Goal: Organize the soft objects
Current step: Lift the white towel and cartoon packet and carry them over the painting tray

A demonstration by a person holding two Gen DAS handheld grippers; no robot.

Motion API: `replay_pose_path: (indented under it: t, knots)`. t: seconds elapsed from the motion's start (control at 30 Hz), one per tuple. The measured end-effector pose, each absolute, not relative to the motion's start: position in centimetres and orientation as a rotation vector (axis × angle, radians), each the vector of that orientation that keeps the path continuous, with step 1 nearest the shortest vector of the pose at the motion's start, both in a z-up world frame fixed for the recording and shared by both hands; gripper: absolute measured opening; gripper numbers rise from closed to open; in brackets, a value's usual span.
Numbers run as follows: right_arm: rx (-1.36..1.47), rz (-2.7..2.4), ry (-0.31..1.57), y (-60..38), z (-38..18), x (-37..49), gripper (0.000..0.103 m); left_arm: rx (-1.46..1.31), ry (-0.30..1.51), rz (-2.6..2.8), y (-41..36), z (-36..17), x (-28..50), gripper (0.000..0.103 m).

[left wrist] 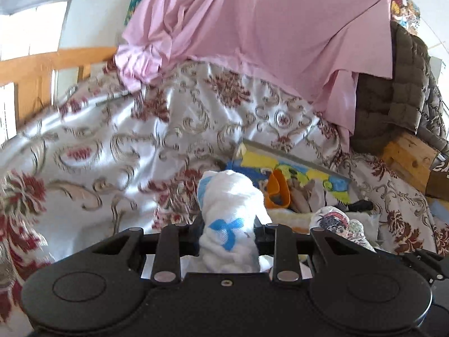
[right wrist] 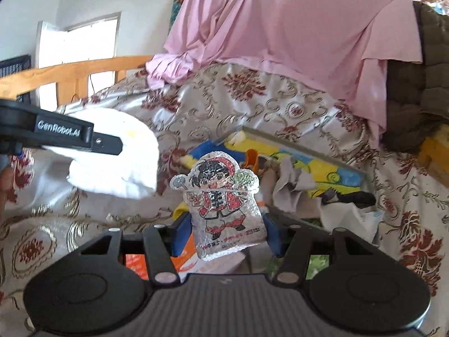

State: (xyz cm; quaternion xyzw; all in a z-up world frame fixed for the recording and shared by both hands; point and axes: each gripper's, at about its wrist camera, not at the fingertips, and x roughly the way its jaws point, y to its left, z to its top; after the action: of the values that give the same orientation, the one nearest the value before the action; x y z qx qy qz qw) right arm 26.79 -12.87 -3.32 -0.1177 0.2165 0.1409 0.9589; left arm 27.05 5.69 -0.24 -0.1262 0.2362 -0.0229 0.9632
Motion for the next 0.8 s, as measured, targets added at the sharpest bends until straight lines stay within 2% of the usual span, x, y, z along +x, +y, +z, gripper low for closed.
replay_pose_path:
  t: [0.37, 0.57, 0.8]
  knots:
    - [-0.126, 0.247, 0.316, -14.4, 0.0, 29.3, 0.06, -0.281, 0.341, -0.054, 4.9, 2.1, 28.0, 0.031]
    - [-0.02, 0.168, 0.27, -18.0, 1.4, 35.3, 0.06, -0.253, 0.268, -0.101, 2.8, 4.2, 34.9, 0.031]
    - [0.116, 0.089, 0.335, -21.0, 0.4, 41.8, 0.06, -0.267, 0.345, -0.159, 0.4, 3.1, 43.6, 0.031]
